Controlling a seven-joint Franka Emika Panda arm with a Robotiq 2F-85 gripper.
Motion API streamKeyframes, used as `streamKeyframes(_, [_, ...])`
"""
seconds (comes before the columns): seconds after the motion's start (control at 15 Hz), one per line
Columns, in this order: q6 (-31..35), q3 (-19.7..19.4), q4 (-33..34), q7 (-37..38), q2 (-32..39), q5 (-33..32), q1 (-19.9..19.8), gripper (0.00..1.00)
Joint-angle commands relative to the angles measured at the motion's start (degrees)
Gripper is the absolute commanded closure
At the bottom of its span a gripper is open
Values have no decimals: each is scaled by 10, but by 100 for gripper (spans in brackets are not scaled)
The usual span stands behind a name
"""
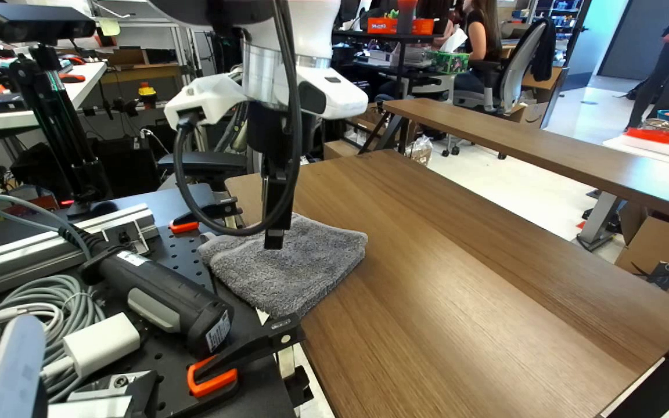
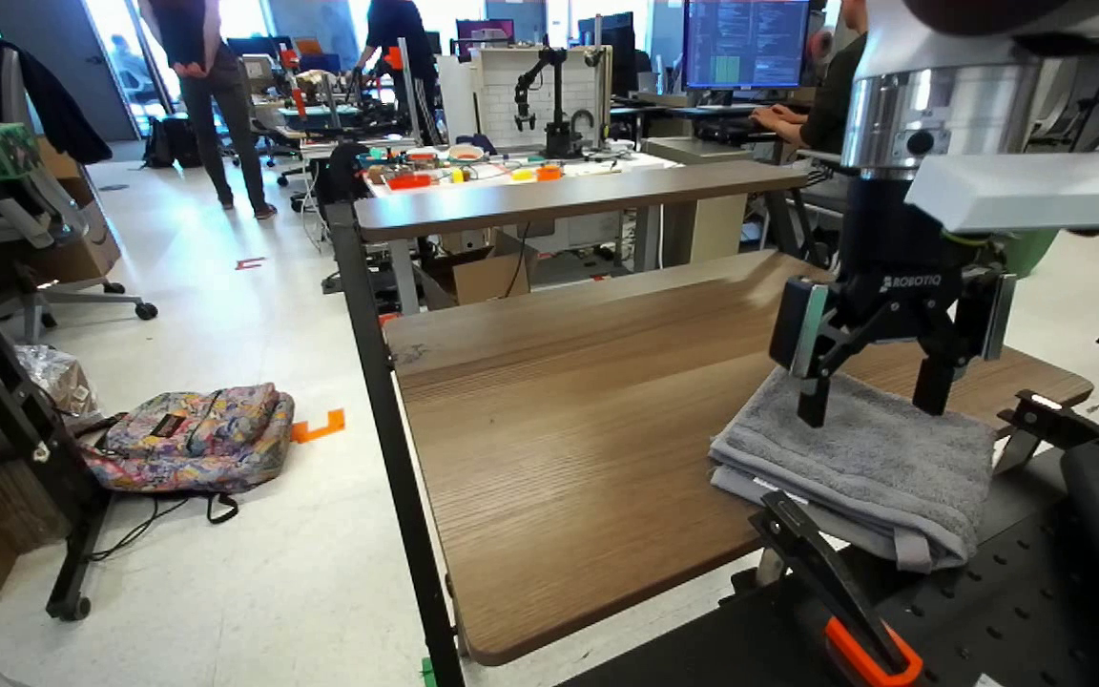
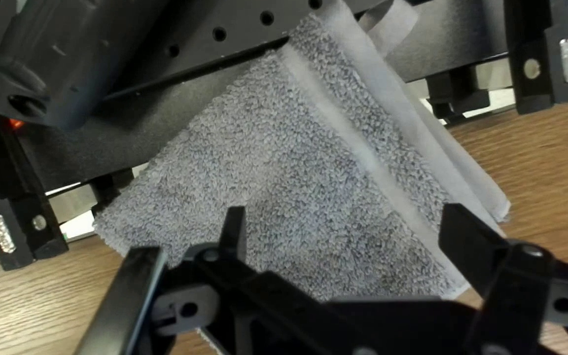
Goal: Move the grey towel backwards
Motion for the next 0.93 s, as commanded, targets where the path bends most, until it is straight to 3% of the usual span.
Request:
streamKeyframes(0.0, [30, -19, 38, 8, 66, -19, 20, 0])
streamKeyframes(0.87, [67, -65, 170, 14, 198, -26, 61, 0])
